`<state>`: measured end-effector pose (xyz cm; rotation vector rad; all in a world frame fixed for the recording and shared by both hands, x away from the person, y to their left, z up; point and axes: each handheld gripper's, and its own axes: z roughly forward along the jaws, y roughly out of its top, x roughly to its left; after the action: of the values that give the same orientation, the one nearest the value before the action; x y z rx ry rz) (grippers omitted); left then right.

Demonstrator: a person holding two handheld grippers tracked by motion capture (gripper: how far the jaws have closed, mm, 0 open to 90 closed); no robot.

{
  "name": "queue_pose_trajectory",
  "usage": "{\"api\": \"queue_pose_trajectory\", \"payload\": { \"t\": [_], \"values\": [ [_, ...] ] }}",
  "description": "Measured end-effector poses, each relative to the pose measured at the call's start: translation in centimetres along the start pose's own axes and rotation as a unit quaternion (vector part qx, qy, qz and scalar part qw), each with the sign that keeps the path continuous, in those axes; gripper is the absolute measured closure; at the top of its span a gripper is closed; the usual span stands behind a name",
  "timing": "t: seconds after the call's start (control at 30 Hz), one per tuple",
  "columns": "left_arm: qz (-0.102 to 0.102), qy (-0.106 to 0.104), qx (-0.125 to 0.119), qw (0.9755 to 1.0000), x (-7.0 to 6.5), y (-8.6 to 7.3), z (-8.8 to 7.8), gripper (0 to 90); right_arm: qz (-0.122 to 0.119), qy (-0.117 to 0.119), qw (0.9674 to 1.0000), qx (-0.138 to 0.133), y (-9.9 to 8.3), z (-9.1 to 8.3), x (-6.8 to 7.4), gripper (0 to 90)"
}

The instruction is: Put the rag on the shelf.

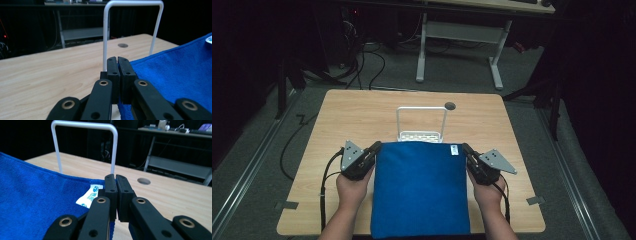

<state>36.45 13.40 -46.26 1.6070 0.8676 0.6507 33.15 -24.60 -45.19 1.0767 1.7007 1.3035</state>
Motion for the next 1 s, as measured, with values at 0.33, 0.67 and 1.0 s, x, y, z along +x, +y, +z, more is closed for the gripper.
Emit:
{"api": "queue_pose_trajectory", "payload": {
  "t": [0.33,0.67,1.0],
  "values": [
    [0.000,0.003,-0.048,0.9988,-0.3,1.6,-1.1,88.8,0.003,-0.008,0.9985,-0.053,2.2,-1.4,-0.1,88.8],
    [0.016,0.011,-0.094,0.9953,-1.2,4.1,-1.7,89.2,-0.013,-0.012,0.9946,-0.102,4.9,-2.5,0.4,88.9],
    [0.030,0.016,-0.128,0.9911,-1.6,7.2,-2.0,89.3,-0.016,-0.017,0.9909,-0.133,7.3,-3.1,0.1,88.9]
  ]
}}
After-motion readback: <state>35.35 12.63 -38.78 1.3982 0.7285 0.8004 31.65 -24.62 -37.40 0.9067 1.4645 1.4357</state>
